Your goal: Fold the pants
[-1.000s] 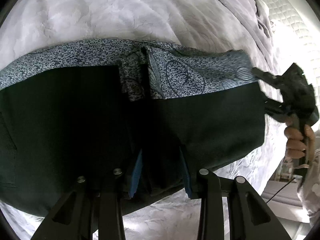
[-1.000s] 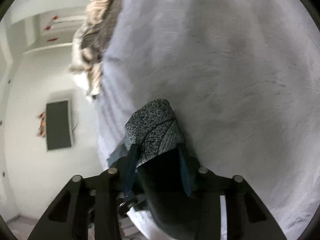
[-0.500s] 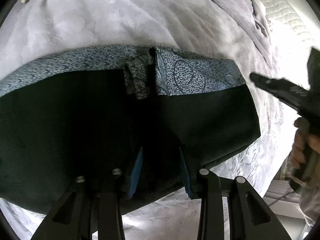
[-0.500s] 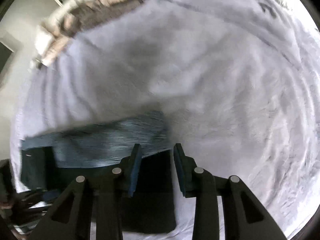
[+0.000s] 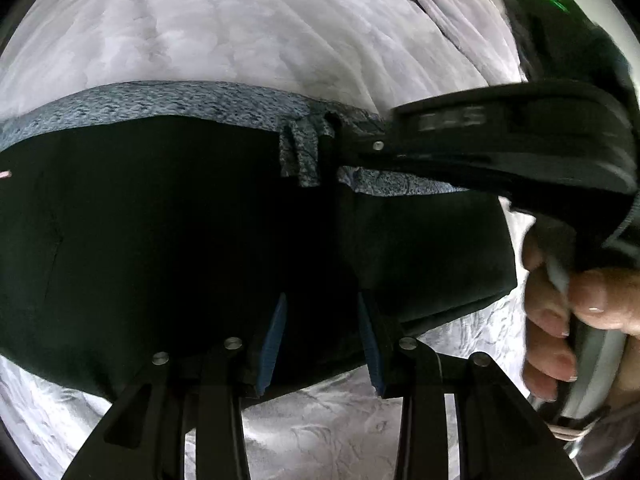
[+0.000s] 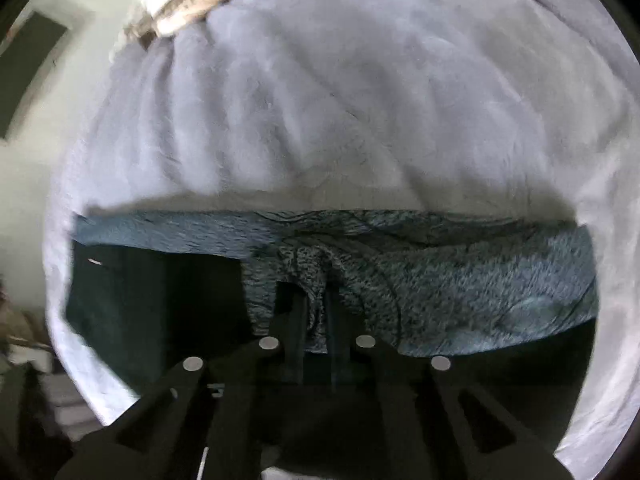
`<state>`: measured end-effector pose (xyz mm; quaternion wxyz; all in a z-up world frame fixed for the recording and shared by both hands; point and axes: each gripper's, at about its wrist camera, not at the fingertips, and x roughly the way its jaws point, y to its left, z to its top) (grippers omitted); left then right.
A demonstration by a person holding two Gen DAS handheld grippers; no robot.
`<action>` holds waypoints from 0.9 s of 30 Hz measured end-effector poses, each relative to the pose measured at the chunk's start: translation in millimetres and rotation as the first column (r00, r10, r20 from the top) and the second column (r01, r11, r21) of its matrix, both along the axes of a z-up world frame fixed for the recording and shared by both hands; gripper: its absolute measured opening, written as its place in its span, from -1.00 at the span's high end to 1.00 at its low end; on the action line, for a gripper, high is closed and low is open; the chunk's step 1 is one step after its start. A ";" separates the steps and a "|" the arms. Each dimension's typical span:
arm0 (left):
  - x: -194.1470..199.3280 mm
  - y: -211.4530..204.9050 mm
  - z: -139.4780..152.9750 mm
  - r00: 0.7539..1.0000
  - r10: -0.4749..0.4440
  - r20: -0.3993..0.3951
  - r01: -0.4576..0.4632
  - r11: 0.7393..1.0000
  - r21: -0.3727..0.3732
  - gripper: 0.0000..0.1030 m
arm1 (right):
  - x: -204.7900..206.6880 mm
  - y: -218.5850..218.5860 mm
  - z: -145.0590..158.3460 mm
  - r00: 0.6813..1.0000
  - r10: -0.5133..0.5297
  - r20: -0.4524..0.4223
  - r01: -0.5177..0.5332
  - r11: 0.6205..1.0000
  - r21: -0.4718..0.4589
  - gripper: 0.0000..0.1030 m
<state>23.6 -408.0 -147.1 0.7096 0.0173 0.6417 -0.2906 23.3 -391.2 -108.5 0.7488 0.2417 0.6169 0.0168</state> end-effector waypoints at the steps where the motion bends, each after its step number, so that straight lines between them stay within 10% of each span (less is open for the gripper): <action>1: 0.2 4.3 0.5 1.000 0.003 0.009 -0.003 1.000 -0.002 0.28 | -2.0 -2.2 1.7 1.000 -0.004 0.010 0.003 0.998 0.058 0.86; 7: 6.7 19.5 -7.2 0.999 0.046 -0.011 -0.045 0.998 0.050 -0.09 | -11.3 -8.9 -23.0 0.999 -0.009 -0.045 0.014 0.992 0.124 0.85; 12: 10.7 23.8 1.7 1.000 0.018 0.011 -0.019 0.995 0.096 -0.11 | -37.4 -24.7 13.9 0.999 -0.048 0.015 0.045 0.988 0.151 0.19; 27: -6.9 73.3 19.1 0.996 -0.033 0.084 0.002 0.937 0.350 -0.11 | -75.7 21.8 3.0 0.998 -0.058 -0.012 0.057 0.998 -0.013 0.26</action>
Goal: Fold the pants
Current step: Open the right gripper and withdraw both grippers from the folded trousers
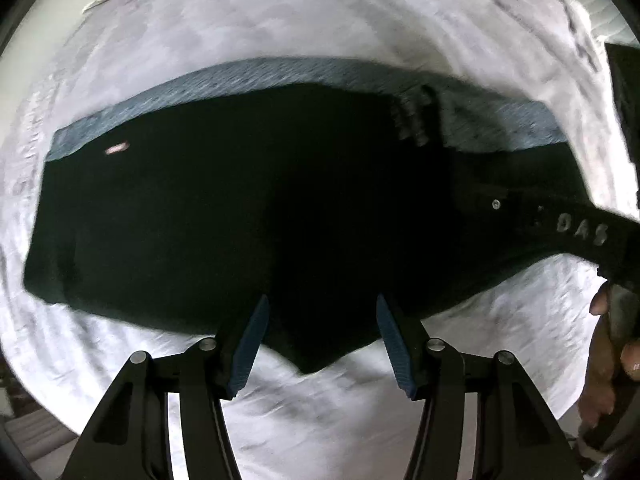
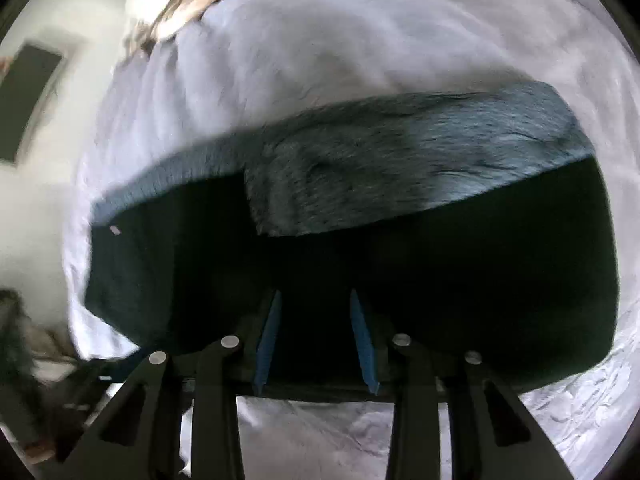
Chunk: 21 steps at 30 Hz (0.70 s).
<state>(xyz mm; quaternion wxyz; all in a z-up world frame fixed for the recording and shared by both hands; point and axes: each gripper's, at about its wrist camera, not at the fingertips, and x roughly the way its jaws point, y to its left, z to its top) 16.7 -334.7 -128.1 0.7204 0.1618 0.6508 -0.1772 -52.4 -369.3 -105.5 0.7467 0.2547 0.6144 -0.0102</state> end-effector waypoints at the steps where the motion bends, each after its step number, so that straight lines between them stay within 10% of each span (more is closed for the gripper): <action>1: 0.3 6.1 0.3 1.000 0.008 -0.001 -0.008 1.000 0.015 -0.11 | 1.4 12.1 3.4 0.999 0.036 0.008 -0.035 0.999 -0.042 0.26; 6: 0.7 31.0 1.8 0.999 0.040 -0.014 -0.040 0.999 0.037 -0.11 | -2.0 33.1 15.4 0.991 0.131 -0.003 -0.130 0.980 -0.148 0.21; 21: -14.2 82.7 18.2 0.999 0.038 -0.030 -0.036 0.998 0.060 -0.12 | -41.0 44.6 38.0 0.996 0.070 -0.059 -0.071 0.997 -0.018 -0.25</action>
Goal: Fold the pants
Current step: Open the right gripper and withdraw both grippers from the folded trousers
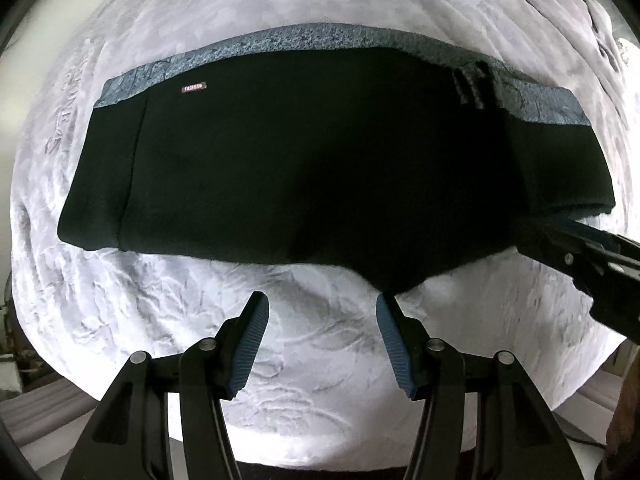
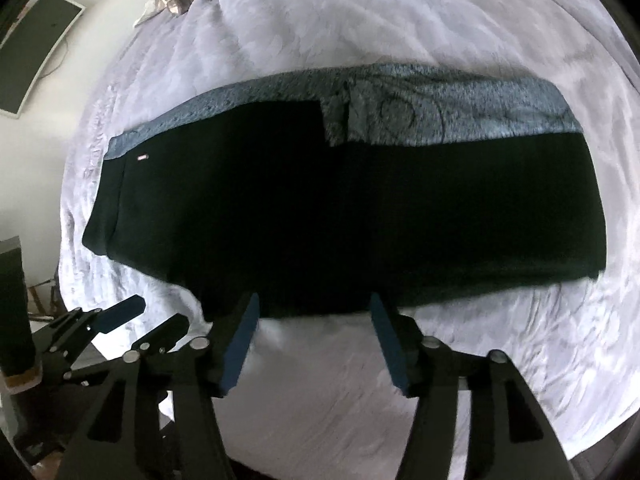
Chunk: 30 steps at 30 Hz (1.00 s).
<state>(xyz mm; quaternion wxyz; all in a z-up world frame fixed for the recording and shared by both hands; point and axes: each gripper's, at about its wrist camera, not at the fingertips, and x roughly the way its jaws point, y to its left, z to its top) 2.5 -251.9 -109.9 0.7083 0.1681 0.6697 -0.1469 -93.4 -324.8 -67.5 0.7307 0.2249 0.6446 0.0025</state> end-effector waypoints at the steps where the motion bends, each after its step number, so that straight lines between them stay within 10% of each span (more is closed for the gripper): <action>1: -1.2 3.7 0.7 1.000 -0.004 -0.002 0.004 1.000 0.003 -0.12 | -2.1 3.1 0.3 1.000 -0.008 -0.007 0.008 1.000 -0.002 -0.26; 3: -9.2 17.1 5.8 1.000 -0.010 0.003 0.010 1.000 0.004 -0.12 | -8.0 7.4 1.0 0.999 -0.019 -0.025 0.019 1.000 0.009 -0.28; 6: -13.5 26.2 11.0 1.000 -0.001 0.015 0.001 1.000 -0.007 -0.68 | -17.1 19.2 3.1 0.999 -0.022 -0.045 0.023 1.000 0.015 -0.33; 30: -1.7 113.5 18.2 0.999 0.050 0.003 -0.050 0.998 -0.038 -0.68 | -17.8 67.9 20.6 0.997 0.035 -0.064 -0.043 0.991 -0.128 -0.66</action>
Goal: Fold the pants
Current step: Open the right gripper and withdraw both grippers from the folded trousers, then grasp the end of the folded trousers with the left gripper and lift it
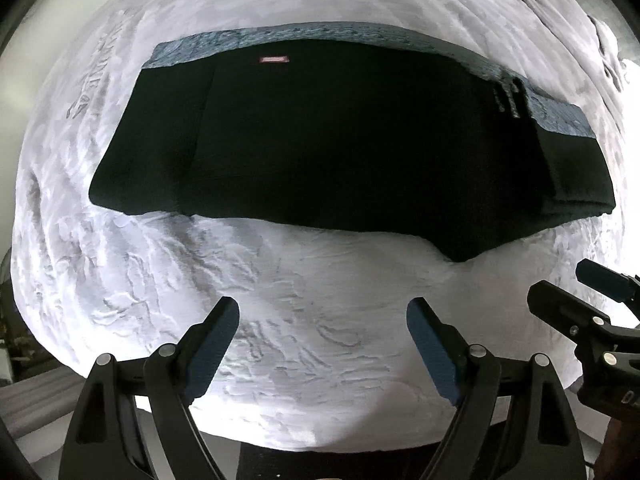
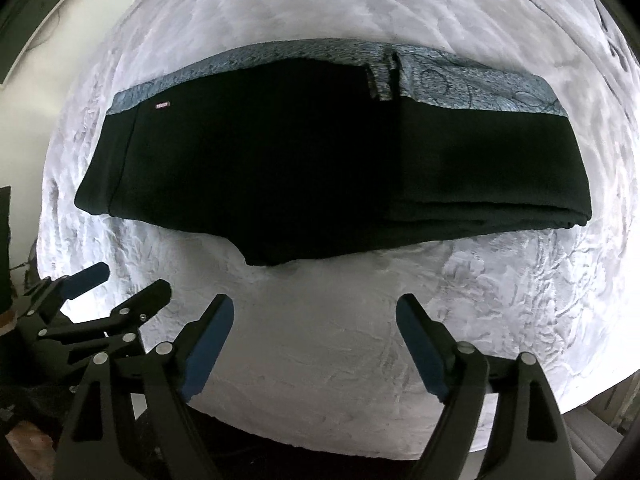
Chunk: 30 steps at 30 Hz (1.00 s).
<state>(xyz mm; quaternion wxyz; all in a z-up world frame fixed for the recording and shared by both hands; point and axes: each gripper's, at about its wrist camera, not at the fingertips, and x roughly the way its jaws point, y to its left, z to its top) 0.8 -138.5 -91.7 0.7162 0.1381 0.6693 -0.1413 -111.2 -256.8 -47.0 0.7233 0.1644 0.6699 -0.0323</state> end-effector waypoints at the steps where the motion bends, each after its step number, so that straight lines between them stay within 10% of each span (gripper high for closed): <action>1: 1.0 5.1 -0.3 1.000 0.004 -0.002 -0.004 1.000 0.001 -0.68 | 0.6 1.9 -0.6 1.000 0.002 -0.003 -0.002 1.000 -0.005 -0.66; 30: 92.9 158.2 -25.1 0.962 0.252 -0.109 -0.262 0.961 -0.091 -0.68 | 29.5 44.5 -15.7 0.989 0.121 -0.084 -0.125 0.991 -0.042 -0.67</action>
